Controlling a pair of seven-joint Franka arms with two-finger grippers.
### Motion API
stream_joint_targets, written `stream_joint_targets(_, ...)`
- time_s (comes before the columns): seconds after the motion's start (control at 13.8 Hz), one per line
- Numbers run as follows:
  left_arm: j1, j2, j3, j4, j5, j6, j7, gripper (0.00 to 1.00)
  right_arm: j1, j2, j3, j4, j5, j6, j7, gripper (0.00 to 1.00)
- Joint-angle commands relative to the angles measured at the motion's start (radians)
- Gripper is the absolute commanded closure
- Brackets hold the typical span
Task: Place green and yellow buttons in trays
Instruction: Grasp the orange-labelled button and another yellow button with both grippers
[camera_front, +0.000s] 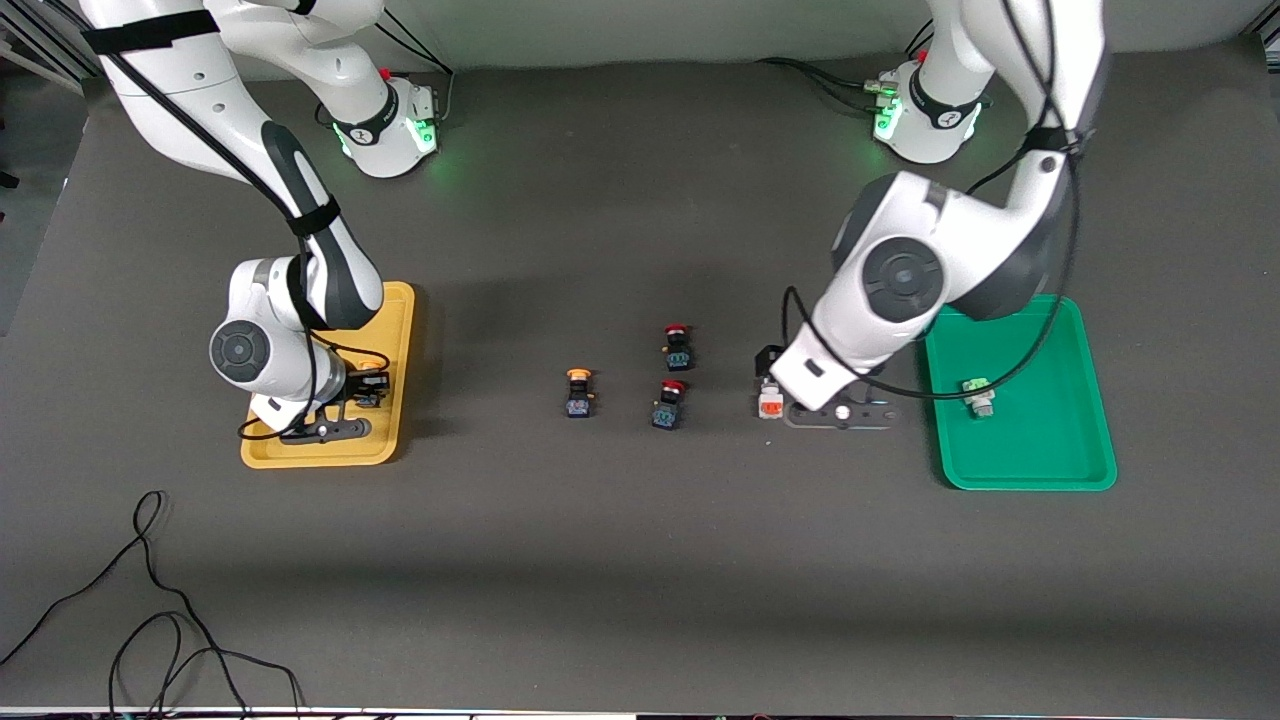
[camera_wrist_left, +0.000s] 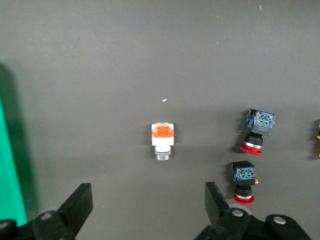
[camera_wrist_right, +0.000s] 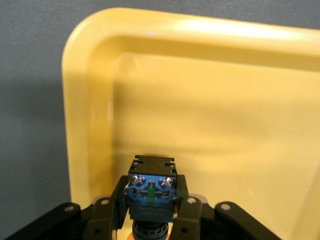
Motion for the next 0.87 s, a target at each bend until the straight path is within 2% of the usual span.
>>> stream_joint_targets(0.0,-0.044,0.071,0.021,0.005,0.006,0.053,-0.011,0.0,0.002,-0.019,-0.026,-0.019,-0.007,0.011,-0.033,0.01)
stream_joint_targets(0.36,-0.047,0.217,0.022,-0.056,0.031,0.256,-0.009,0.0,0.01,-0.085,-0.026,0.001,0.006,-0.05,-0.012,0.0)
stream_joint_targets(0.51,-0.047,0.253,0.022,-0.059,0.031,0.291,-0.011,0.01,0.023,-0.089,-0.01,0.085,0.012,-0.16,0.074,0.0)
stream_joint_targets(0.65,-0.049,0.268,0.022,-0.059,0.032,0.299,-0.025,0.1,0.112,-0.065,-0.009,0.205,0.077,-0.243,0.201,0.0)
stream_joint_targets(0.8,-0.049,0.268,0.022,-0.064,0.032,0.298,-0.034,0.32,0.161,-0.028,-0.007,0.289,0.122,-0.259,0.289,0.0)
